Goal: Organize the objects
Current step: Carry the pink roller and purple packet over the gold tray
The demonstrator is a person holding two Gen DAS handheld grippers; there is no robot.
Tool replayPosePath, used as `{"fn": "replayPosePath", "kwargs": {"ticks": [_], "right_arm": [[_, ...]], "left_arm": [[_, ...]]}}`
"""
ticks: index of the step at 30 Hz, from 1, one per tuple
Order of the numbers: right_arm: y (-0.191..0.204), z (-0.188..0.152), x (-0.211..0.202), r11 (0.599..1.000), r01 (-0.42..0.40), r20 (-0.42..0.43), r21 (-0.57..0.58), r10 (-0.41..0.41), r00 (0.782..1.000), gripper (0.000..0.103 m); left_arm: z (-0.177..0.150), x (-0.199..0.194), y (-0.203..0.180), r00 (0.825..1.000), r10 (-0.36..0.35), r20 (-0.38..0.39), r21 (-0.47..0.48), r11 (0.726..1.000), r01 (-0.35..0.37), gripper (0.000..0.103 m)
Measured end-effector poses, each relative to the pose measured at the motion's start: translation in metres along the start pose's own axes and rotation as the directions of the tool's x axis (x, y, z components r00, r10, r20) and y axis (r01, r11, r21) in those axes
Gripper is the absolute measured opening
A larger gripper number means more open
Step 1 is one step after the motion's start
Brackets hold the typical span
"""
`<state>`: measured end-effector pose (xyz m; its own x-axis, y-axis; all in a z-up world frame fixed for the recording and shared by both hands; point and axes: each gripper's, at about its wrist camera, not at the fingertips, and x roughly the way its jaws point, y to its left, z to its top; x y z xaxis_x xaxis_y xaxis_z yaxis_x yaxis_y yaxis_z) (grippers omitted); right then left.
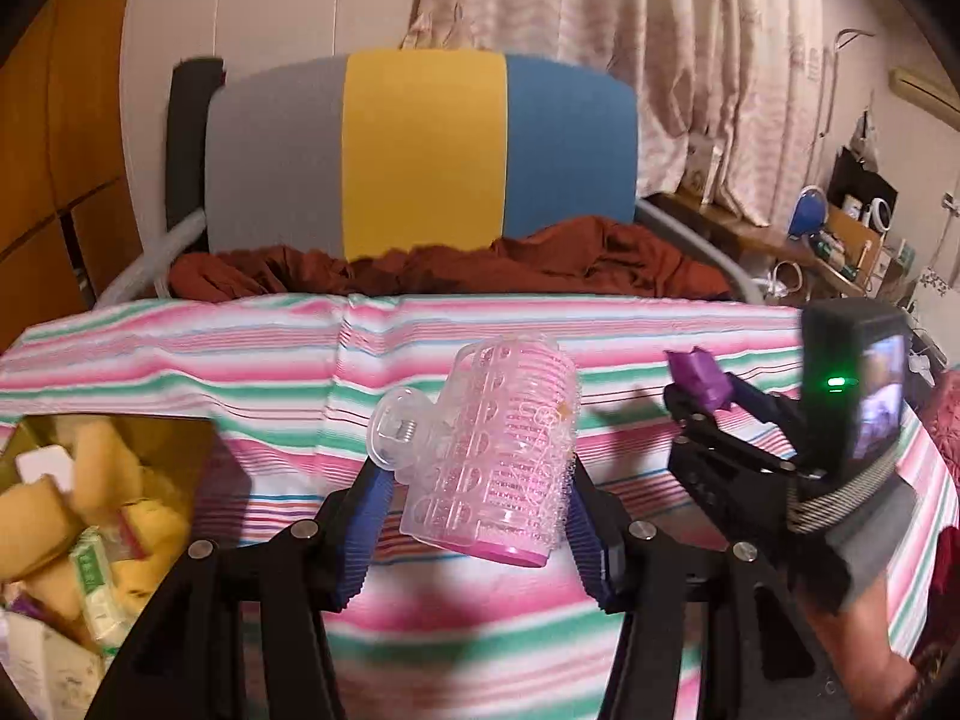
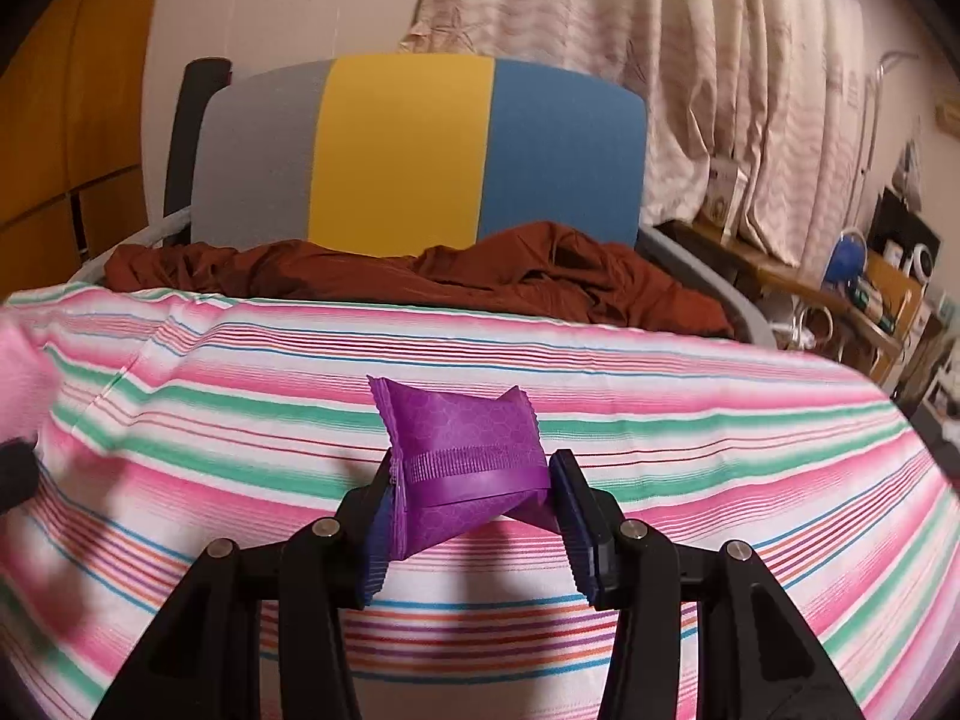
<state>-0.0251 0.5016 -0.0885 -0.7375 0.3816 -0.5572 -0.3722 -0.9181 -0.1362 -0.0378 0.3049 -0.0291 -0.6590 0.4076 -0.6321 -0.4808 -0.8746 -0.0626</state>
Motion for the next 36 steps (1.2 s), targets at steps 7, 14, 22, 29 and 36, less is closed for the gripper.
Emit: {"fn": "replayPosePath", "kwargs": {"ticks": [7,14,22,29,36], "right_arm": [[0.0,-0.006,-0.012,1.0,0.022,0.007,0.008,-0.022,1.0,0.048],[0.004,-0.007,-0.02,1.0,0.02,0.002,-0.008,-0.02,1.0,0.048],[0.019,-0.01,-0.034,0.997,0.034,0.001,-0.071,-0.034,0.999,0.048],[0.036,-0.012,-0.053,0.992,0.016,-0.001,-0.124,-0.016,1.0,0.048],[0.045,-0.009,-0.077,0.997,-0.059,-0.001,-0.043,0.059,0.998,0.048]], "left_arm": [[-0.007,-0.049,0.037,0.999,-0.005,0.049,-0.034,0.999,0.007,0.056],[-0.024,-0.092,0.089,0.998,-0.002,0.057,-0.132,0.991,0.009,0.056],[-0.04,-0.136,0.16,0.993,0.073,0.091,-0.238,0.97,-0.049,0.056],[-0.058,-0.149,0.214,0.987,0.145,0.065,-0.303,0.946,-0.119,0.056],[-0.077,-0.149,0.25,0.982,0.187,0.027,-0.358,0.919,-0.165,0.056]]}}
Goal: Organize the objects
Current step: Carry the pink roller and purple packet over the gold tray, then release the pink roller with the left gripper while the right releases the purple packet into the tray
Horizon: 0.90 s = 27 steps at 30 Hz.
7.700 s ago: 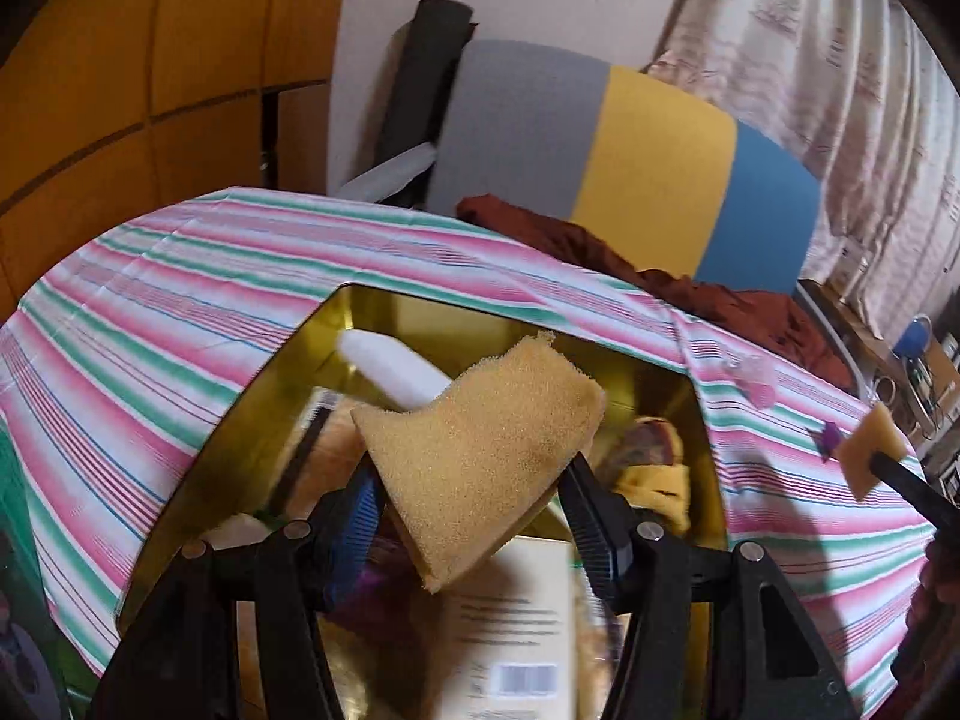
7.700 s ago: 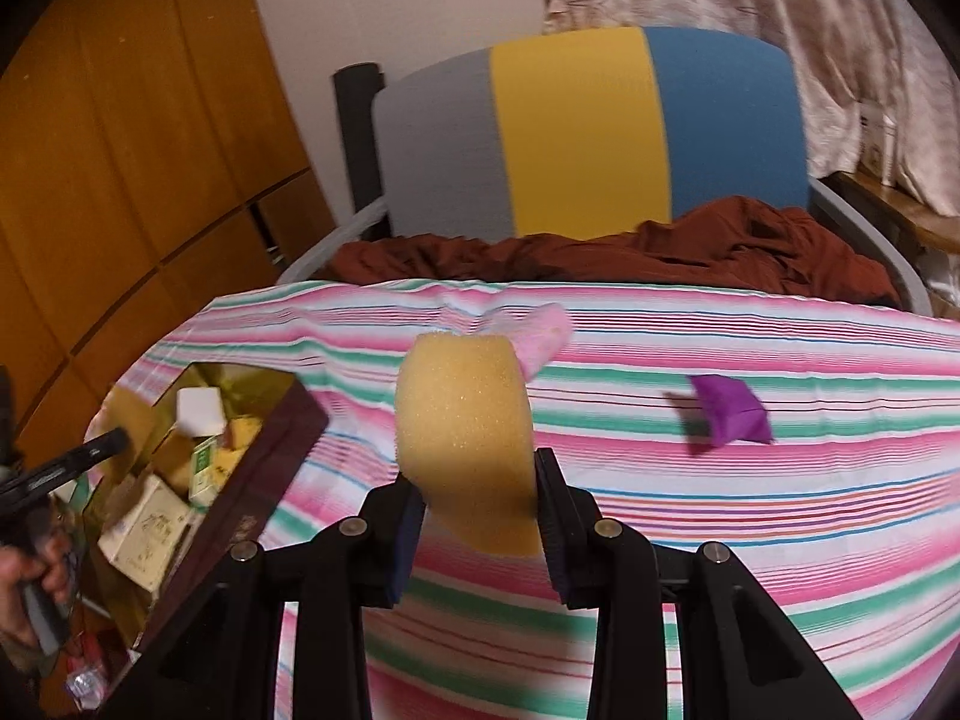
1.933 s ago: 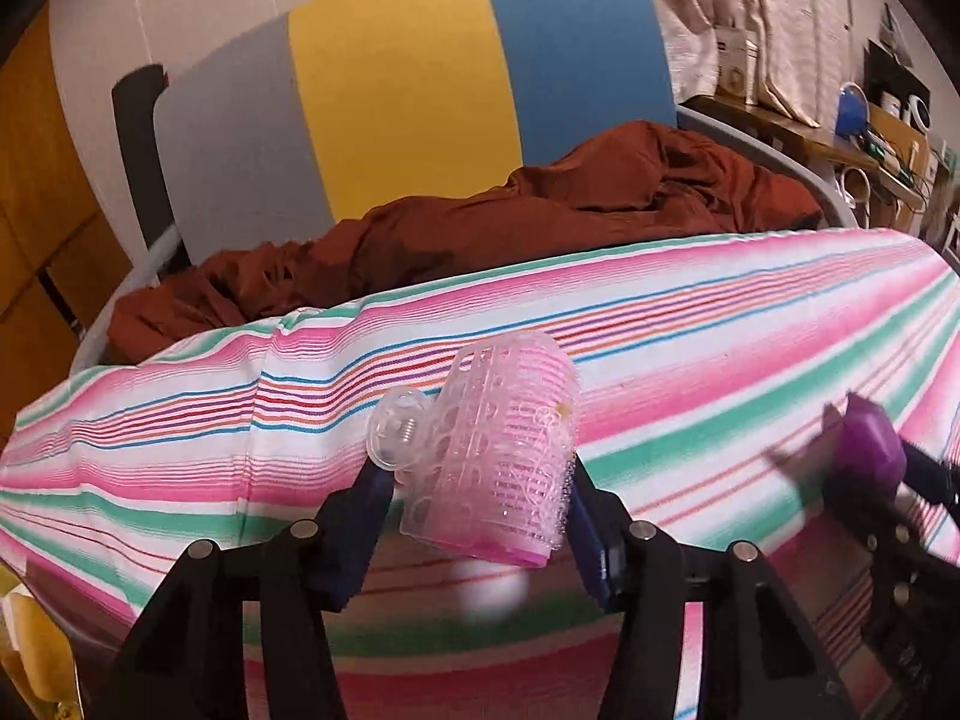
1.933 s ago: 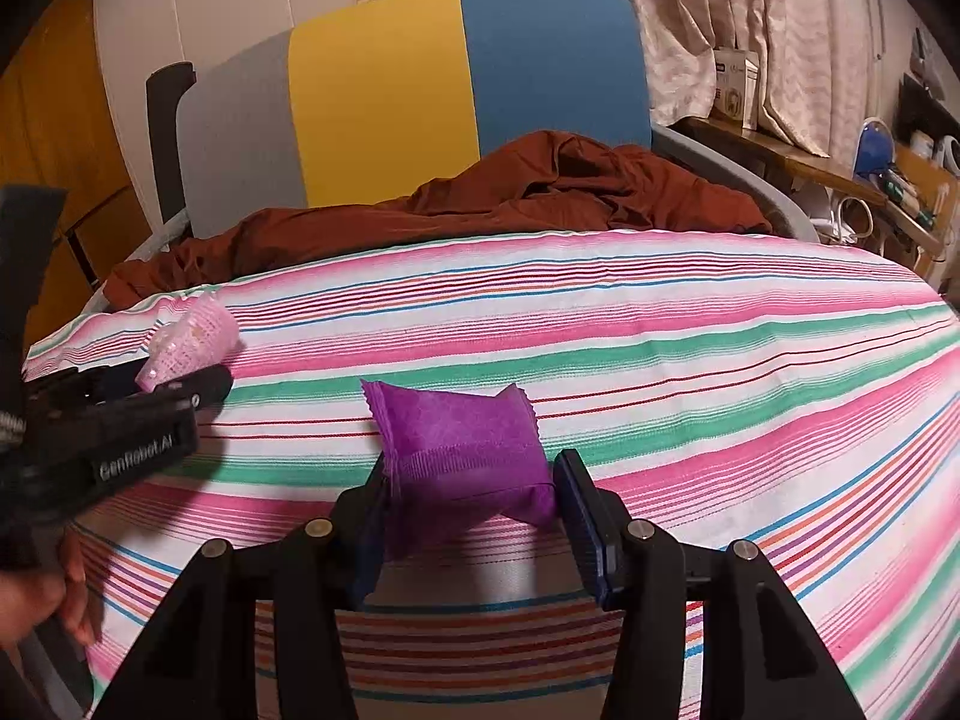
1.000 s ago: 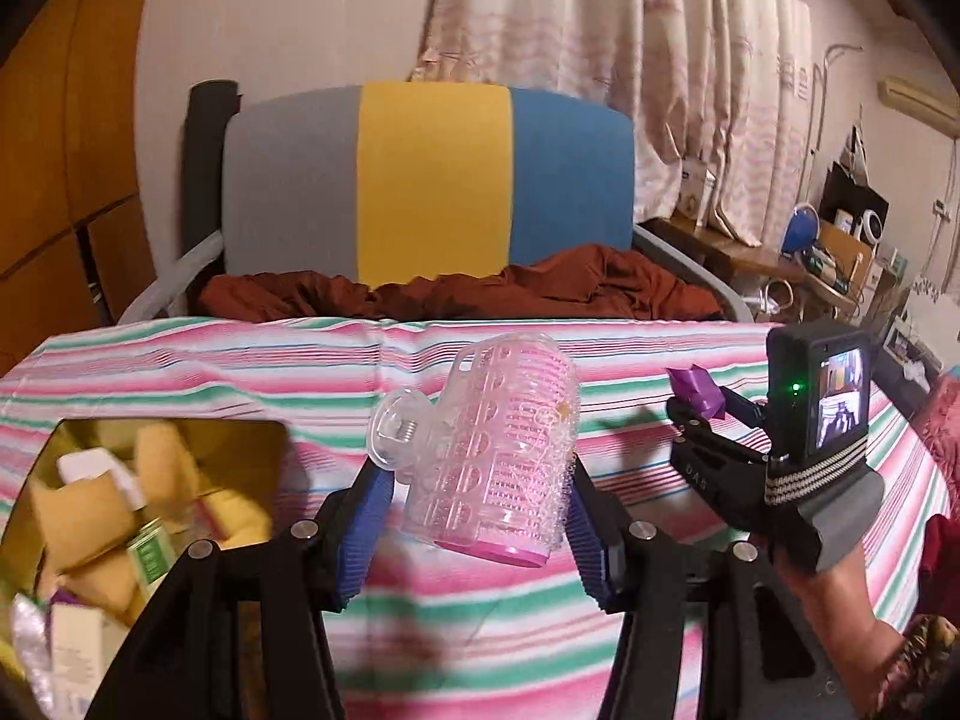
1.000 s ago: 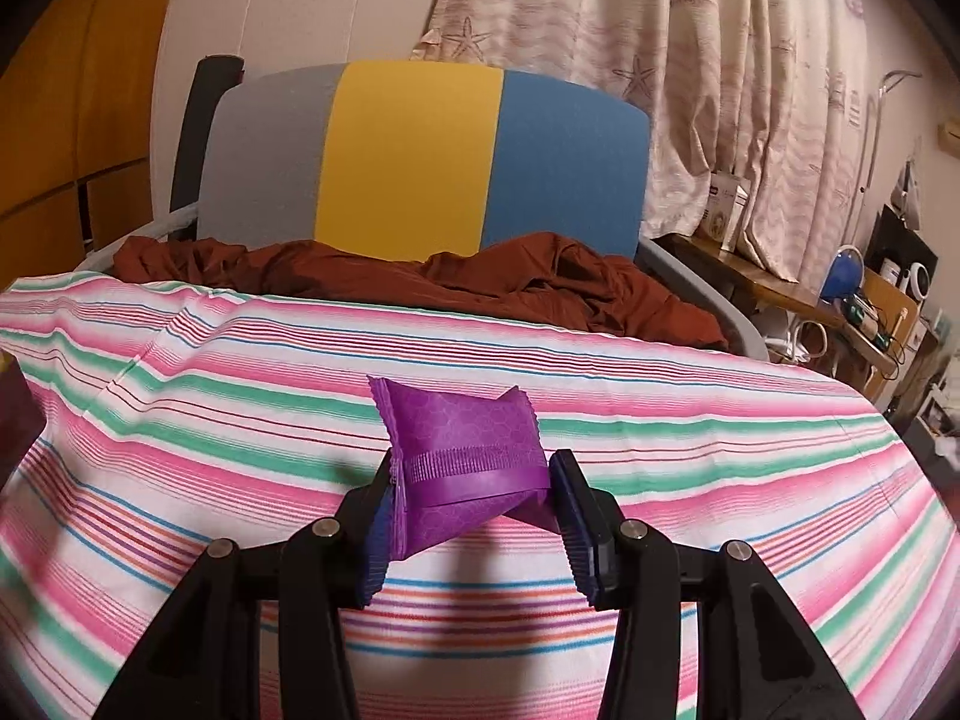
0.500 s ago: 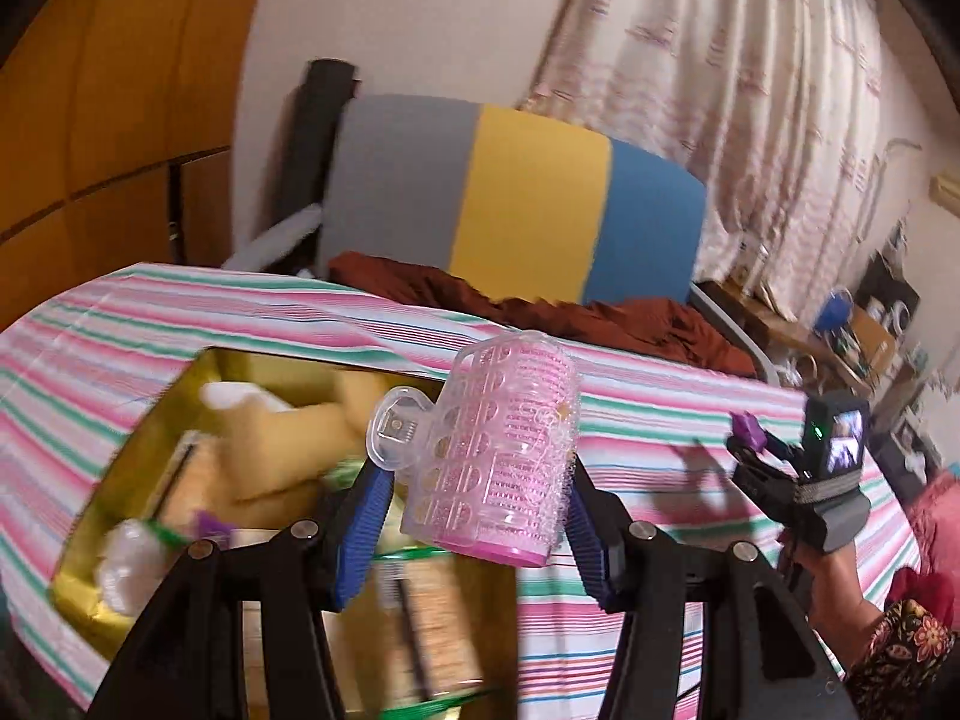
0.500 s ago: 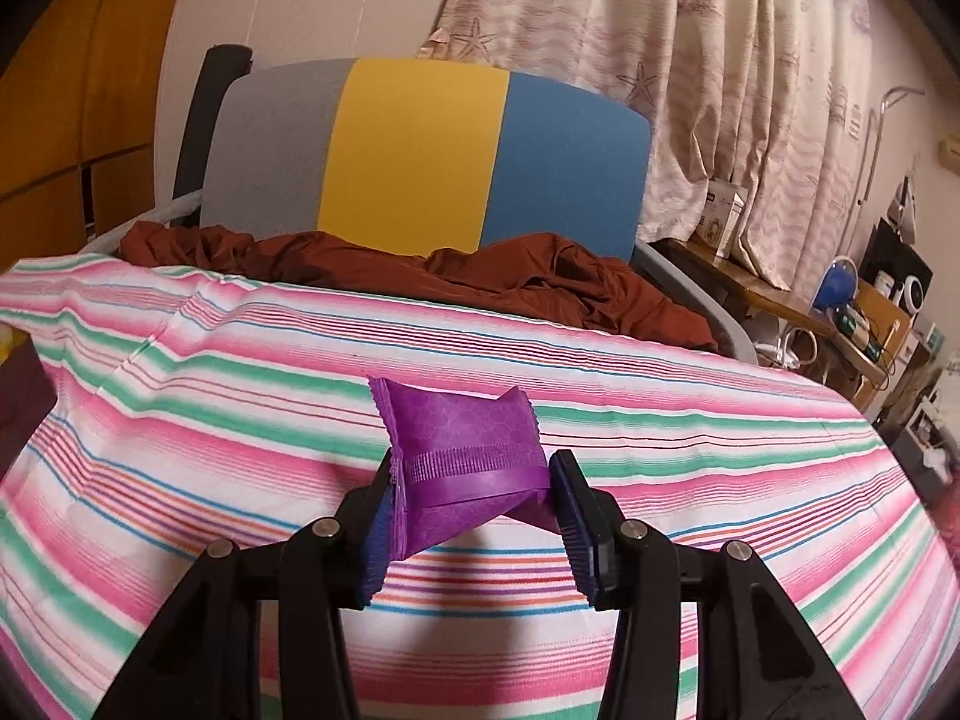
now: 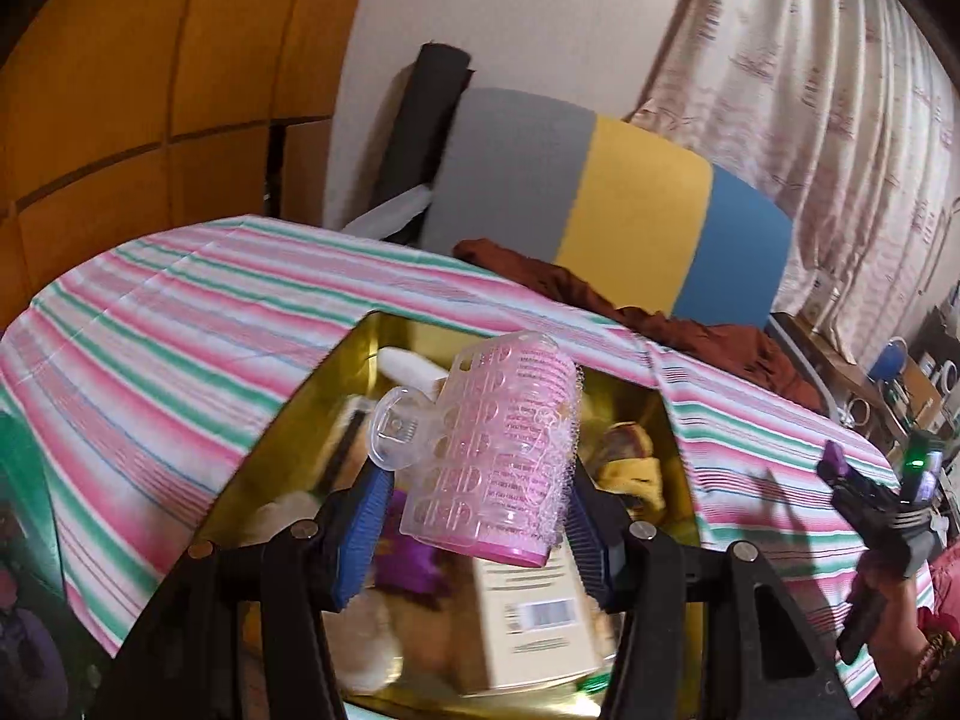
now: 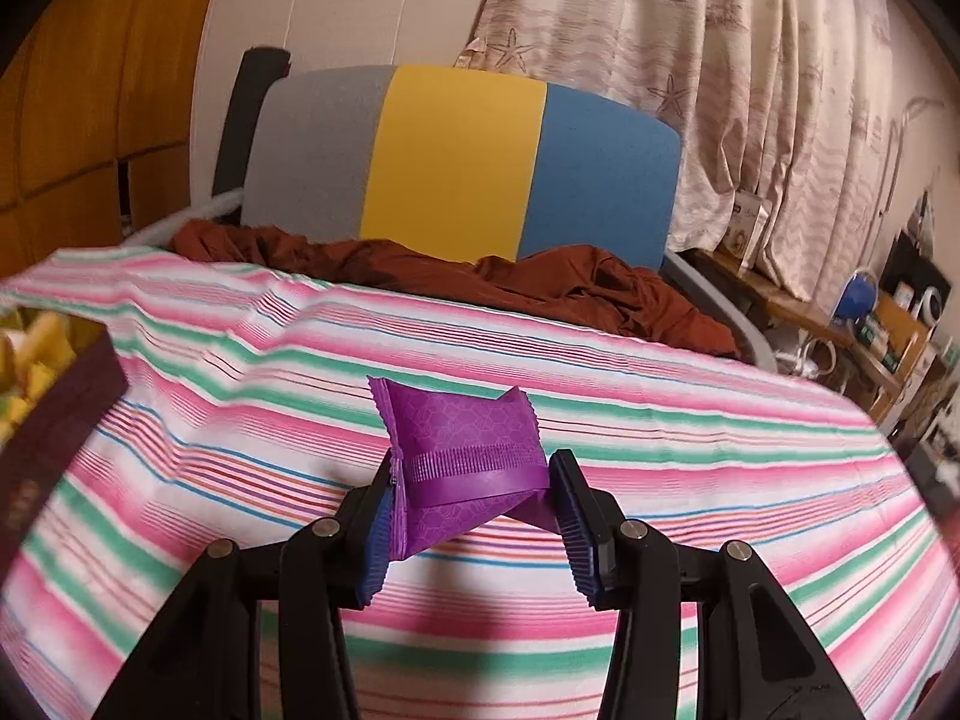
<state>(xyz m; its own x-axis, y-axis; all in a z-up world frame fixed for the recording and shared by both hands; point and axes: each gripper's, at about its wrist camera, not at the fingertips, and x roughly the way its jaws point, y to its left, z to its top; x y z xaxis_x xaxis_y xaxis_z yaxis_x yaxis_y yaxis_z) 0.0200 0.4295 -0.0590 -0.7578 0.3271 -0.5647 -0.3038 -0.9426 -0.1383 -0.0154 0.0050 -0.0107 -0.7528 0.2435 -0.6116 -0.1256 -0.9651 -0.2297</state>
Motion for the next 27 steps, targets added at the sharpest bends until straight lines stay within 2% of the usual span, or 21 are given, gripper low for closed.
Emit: {"fn": "replayPosePath", "kwargs": {"ticks": [6,12,16,22,23,27], "right_arm": [[0.025,0.007,-0.036,0.988,-0.13,0.042,0.083,0.127,0.991,0.048],[0.066,0.013,-0.079,0.952,-0.289,0.112,0.099,0.278,0.954,0.048],[0.09,0.014,-0.099,0.928,-0.36,0.137,0.098,0.346,0.928,0.048],[0.126,0.007,-0.115,0.902,-0.428,0.124,0.059,0.418,0.9,0.048],[0.13,0.007,-0.115,0.898,-0.438,0.117,0.055,0.43,0.895,0.048],[0.145,0.003,-0.113,0.881,-0.471,0.083,0.047,0.466,0.881,0.048]], "left_arm": [[-0.01,0.017,0.031,0.996,0.043,-0.074,-0.052,0.997,-0.047,0.056],[-0.015,0.036,0.041,0.989,0.059,-0.133,-0.047,0.997,-0.065,0.056],[-0.015,0.047,0.042,0.984,0.032,-0.177,-0.051,0.998,-0.042,0.056],[-0.023,0.053,0.038,0.972,-0.011,-0.234,-0.061,0.998,-0.004,0.058],[-0.025,0.053,0.038,0.969,-0.015,-0.245,-0.064,0.998,-0.001,0.06],[-0.027,0.042,0.038,0.974,0.011,-0.228,-0.05,0.999,-0.023,0.081]]}}
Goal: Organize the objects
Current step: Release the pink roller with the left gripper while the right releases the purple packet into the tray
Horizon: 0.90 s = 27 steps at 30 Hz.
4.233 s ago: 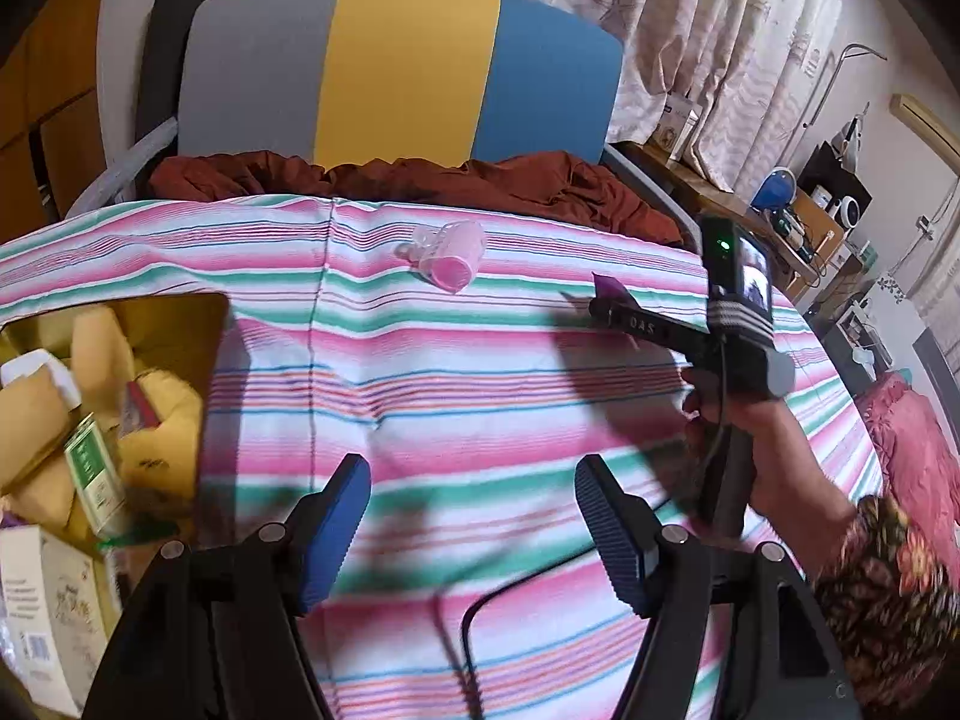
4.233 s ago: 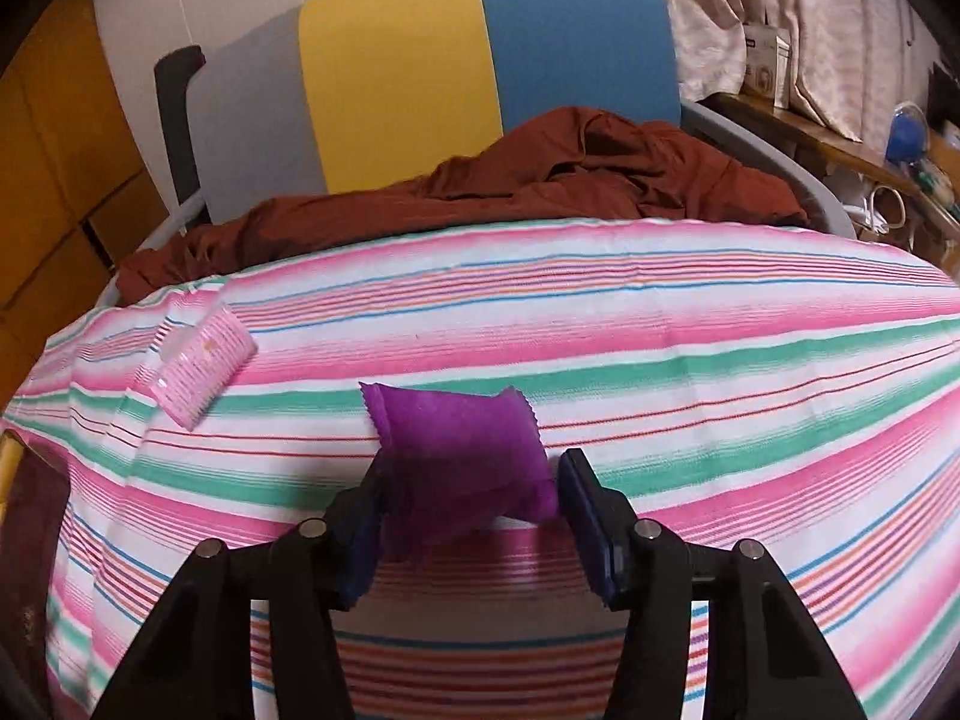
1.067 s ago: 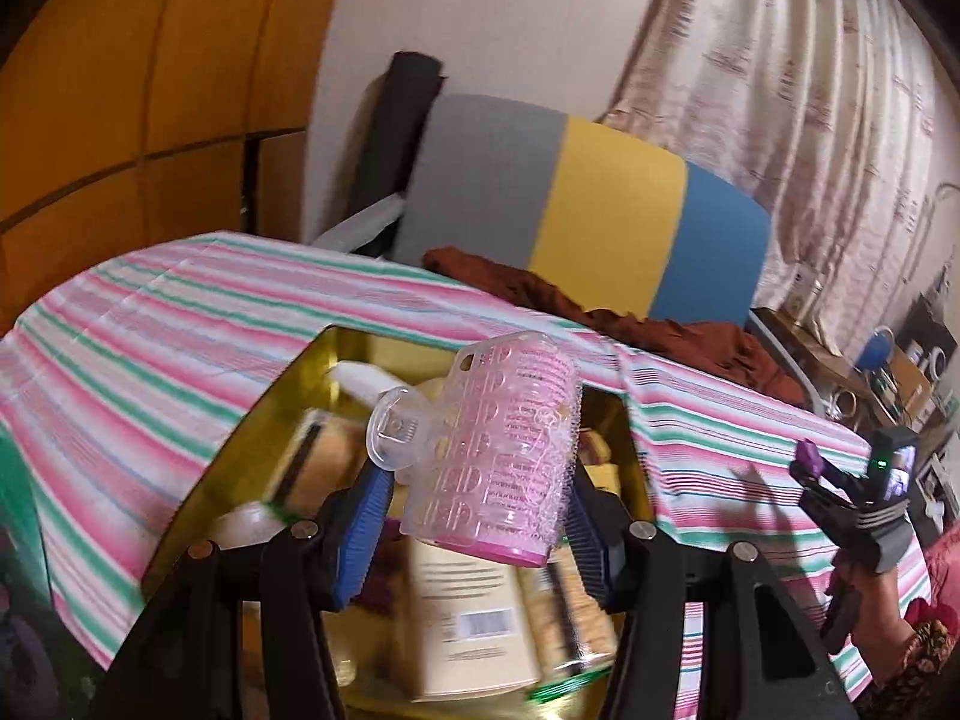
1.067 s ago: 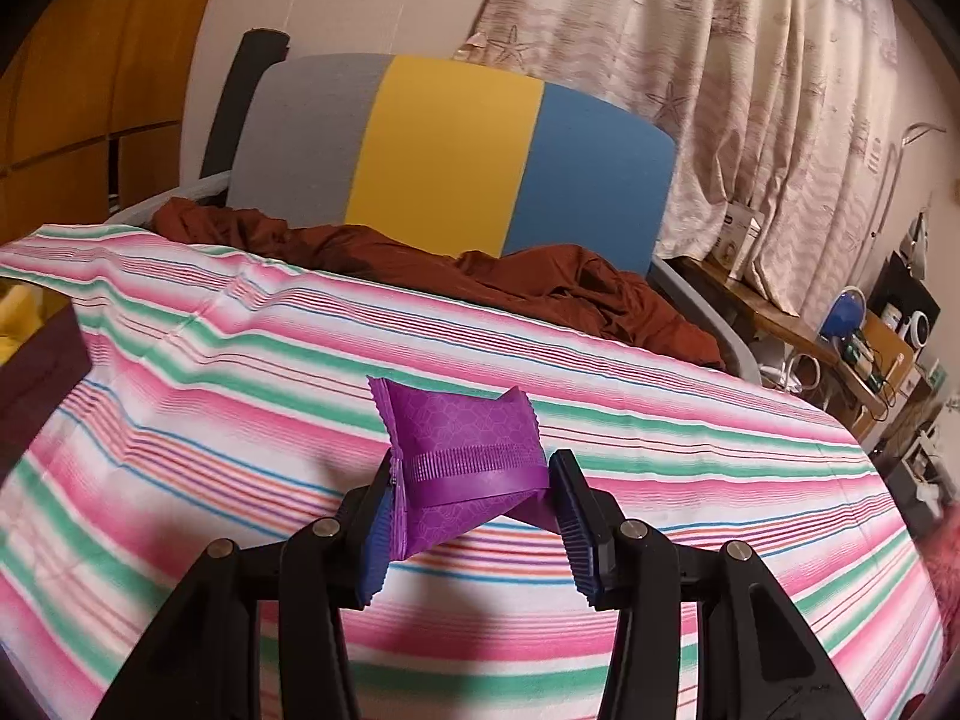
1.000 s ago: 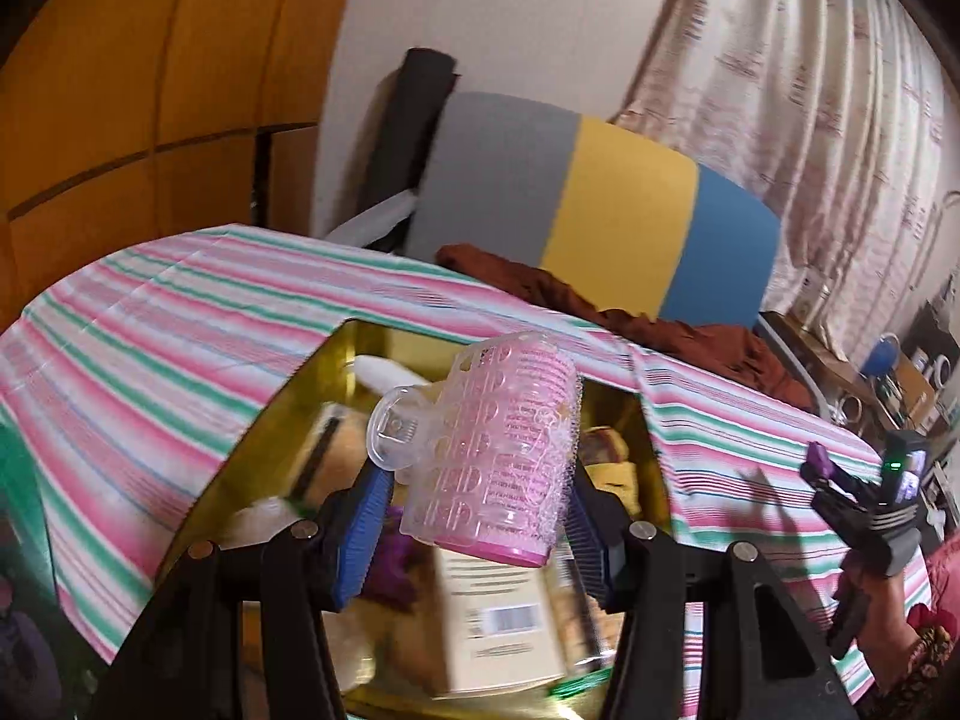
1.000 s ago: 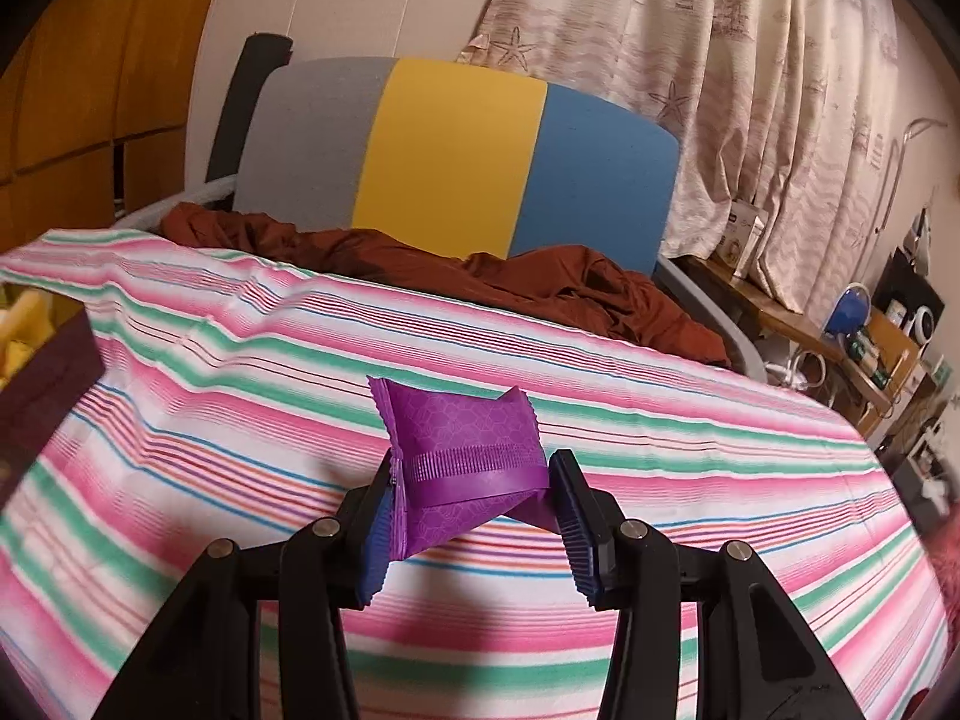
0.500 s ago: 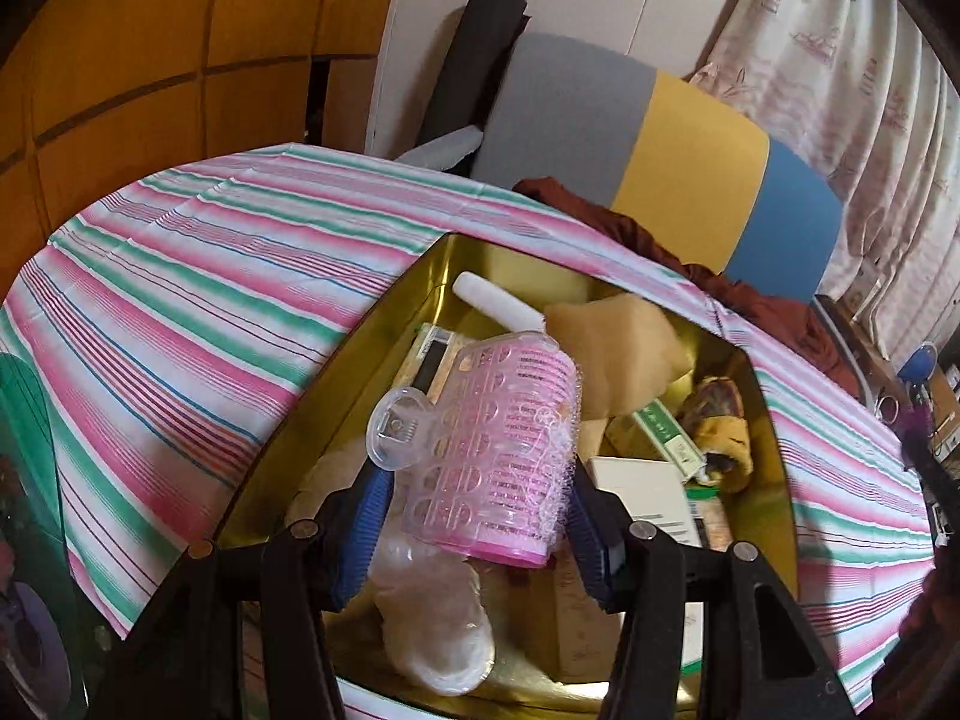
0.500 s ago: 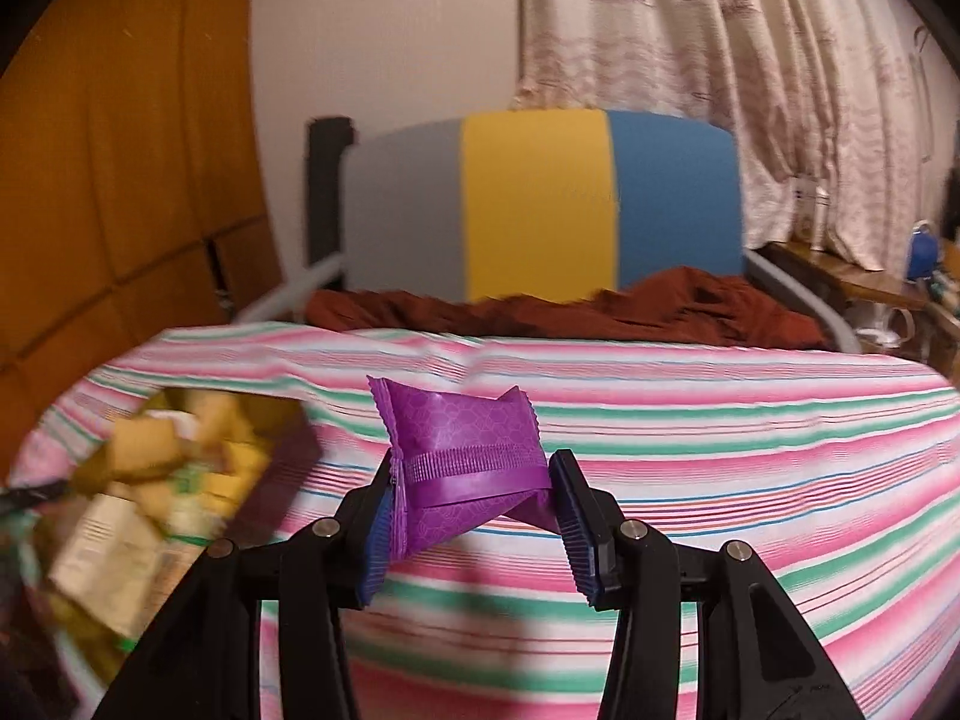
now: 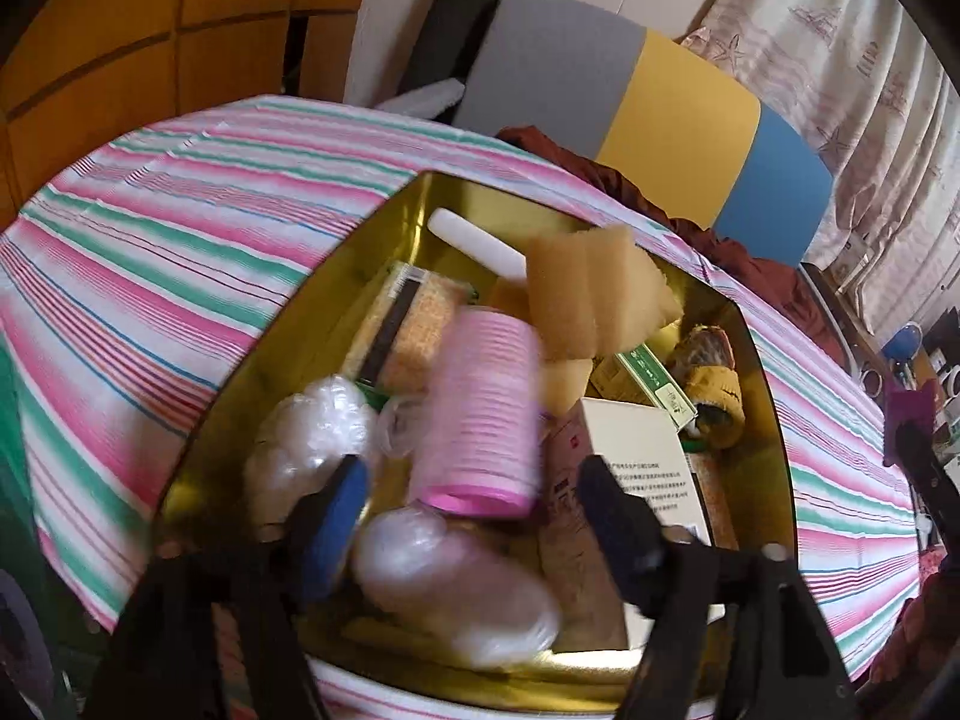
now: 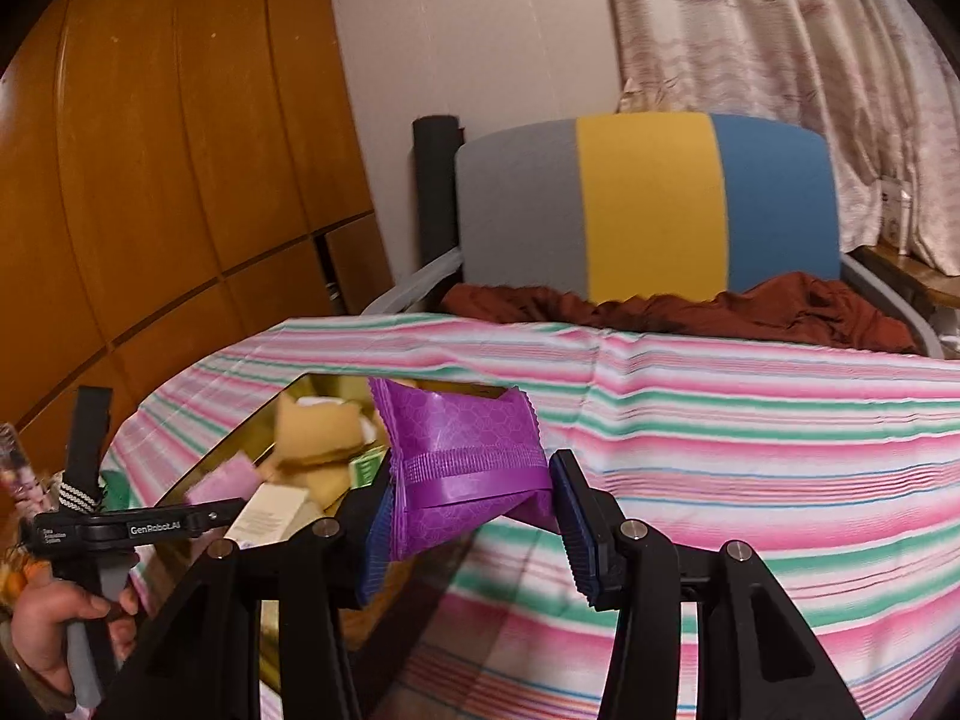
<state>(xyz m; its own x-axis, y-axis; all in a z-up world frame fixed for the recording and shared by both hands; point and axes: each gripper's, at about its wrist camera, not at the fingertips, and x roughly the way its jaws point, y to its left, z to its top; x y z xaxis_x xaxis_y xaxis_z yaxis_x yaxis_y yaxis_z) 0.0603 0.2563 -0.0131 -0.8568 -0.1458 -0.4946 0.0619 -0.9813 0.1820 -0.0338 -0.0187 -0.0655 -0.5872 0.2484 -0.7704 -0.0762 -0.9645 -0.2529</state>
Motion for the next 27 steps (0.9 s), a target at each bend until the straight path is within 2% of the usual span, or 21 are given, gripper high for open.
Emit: {"fn": "replayPosePath", "kwargs": {"ticks": [4,8,10,17,22,27], "right_arm": [[0.011,-0.009,0.011,0.999,-0.033,-0.042,-0.003,0.033,0.999,0.048],[0.023,-0.015,0.027,0.998,-0.06,-0.098,-0.009,0.059,0.993,0.048],[0.029,-0.017,0.036,0.997,-0.072,-0.127,-0.007,0.071,0.989,0.048],[0.049,-0.012,0.075,0.996,-0.089,-0.223,-0.031,0.08,0.971,0.048],[0.054,-0.005,0.106,0.995,-0.104,-0.273,0.0,0.1,0.957,0.048],[0.062,-0.001,0.124,0.992,-0.127,-0.304,0.013,0.125,0.944,0.052]], "left_arm": [[-0.003,-0.023,0.001,0.996,0.039,0.077,0.01,0.999,-0.04,0.082],[0.002,-0.046,0.001,0.988,0.041,0.148,-0.004,0.999,-0.041,0.082],[0.006,-0.057,0.002,0.984,0.043,0.174,-0.022,0.999,-0.04,0.082],[0.022,-0.093,0.002,0.963,0.115,0.246,-0.046,0.993,-0.107,0.081],[0.025,-0.1,-0.003,0.946,0.214,0.246,-0.031,0.977,-0.212,0.081],[0.023,-0.093,-0.001,0.954,0.222,0.2,-0.045,0.975,-0.217,0.081]]}}
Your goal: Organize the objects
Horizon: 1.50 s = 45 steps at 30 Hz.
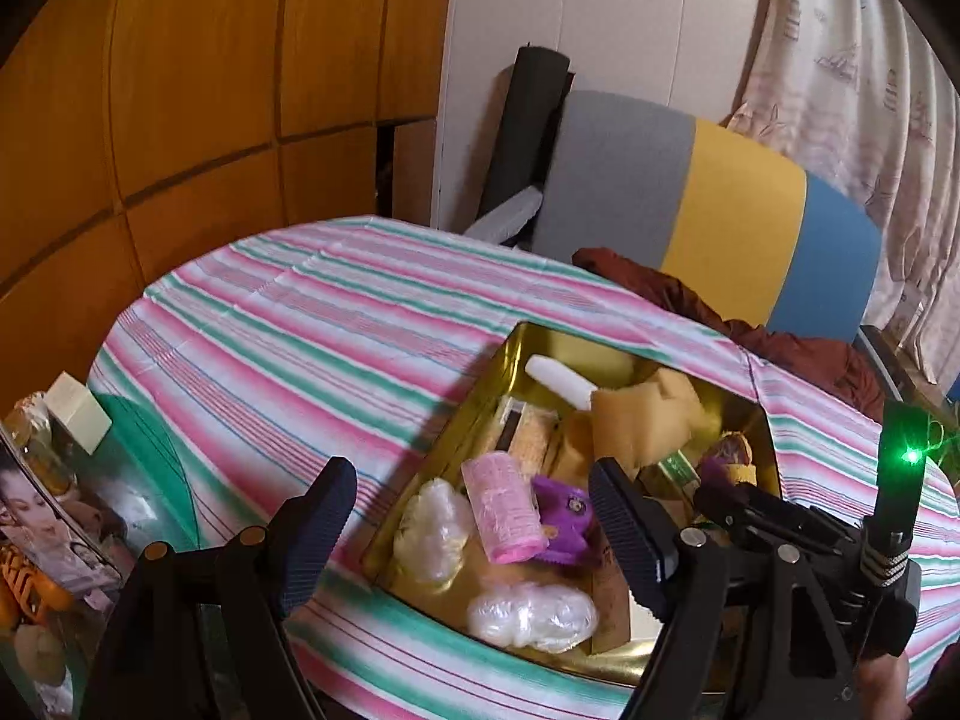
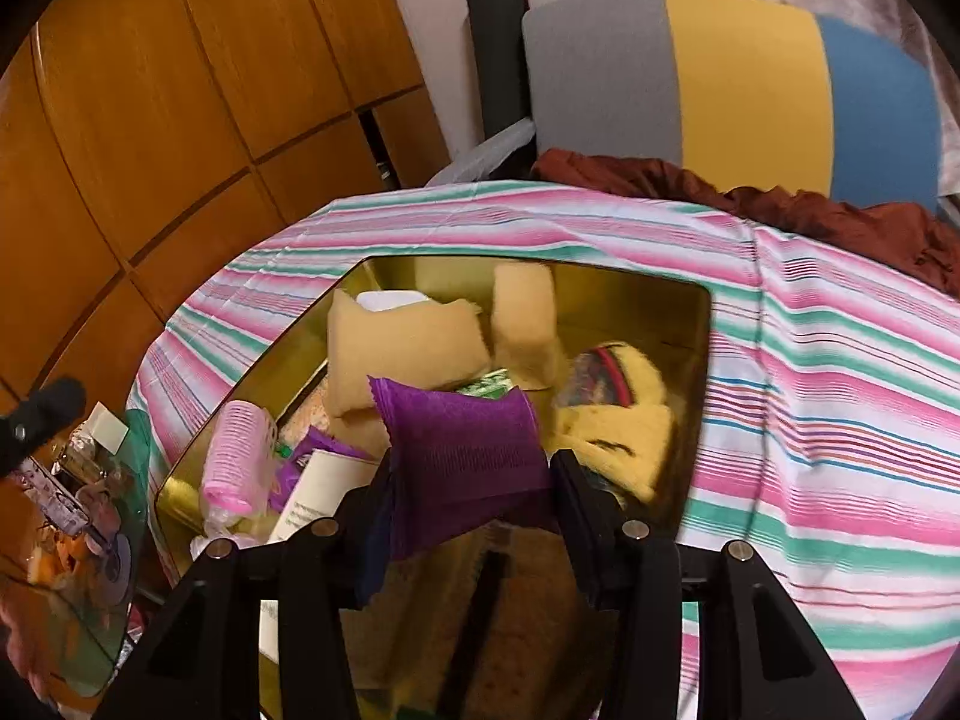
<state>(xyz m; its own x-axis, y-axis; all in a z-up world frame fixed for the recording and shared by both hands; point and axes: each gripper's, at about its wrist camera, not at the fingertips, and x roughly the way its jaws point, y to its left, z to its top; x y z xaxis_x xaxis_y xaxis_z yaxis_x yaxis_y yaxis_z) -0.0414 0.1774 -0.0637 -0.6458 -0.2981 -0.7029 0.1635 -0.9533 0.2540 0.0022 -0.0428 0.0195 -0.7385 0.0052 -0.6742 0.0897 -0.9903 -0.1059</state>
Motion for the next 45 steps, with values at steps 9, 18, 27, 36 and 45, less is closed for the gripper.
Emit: {"fn": "replayPosePath", "kwargs": {"ticks": [9,18,27,36,45], "right_arm": [[0.002,-0.009,-0.029,0.999,-0.015,0.067,0.049,0.012,0.998,0.079],[0.022,-0.018,-0.068,0.991,0.135,0.087,0.015,-0.136,0.987,0.103],[0.037,-0.012,-0.08,0.949,0.304,-0.012,0.081,-0.304,0.953,0.103],[0.036,-0.013,-0.082,0.95,0.283,-0.093,0.132,-0.272,0.958,0.103],[0.057,-0.009,-0.092,0.931,0.354,-0.072,0.083,-0.349,0.934,0.103]], "left_arm": [[-0.009,0.004,-0.014,0.999,0.024,-0.031,0.064,0.998,-0.022,0.081],[-0.019,0.0,-0.027,0.992,0.104,-0.076,0.149,0.984,-0.092,0.081],[-0.019,-0.008,-0.022,0.992,0.075,-0.099,0.097,0.993,-0.066,0.081],[-0.02,-0.006,-0.015,0.984,0.104,-0.148,0.09,0.992,-0.091,0.072],[-0.02,-0.006,-0.011,0.974,0.142,-0.177,0.081,0.988,-0.129,0.07]]}}
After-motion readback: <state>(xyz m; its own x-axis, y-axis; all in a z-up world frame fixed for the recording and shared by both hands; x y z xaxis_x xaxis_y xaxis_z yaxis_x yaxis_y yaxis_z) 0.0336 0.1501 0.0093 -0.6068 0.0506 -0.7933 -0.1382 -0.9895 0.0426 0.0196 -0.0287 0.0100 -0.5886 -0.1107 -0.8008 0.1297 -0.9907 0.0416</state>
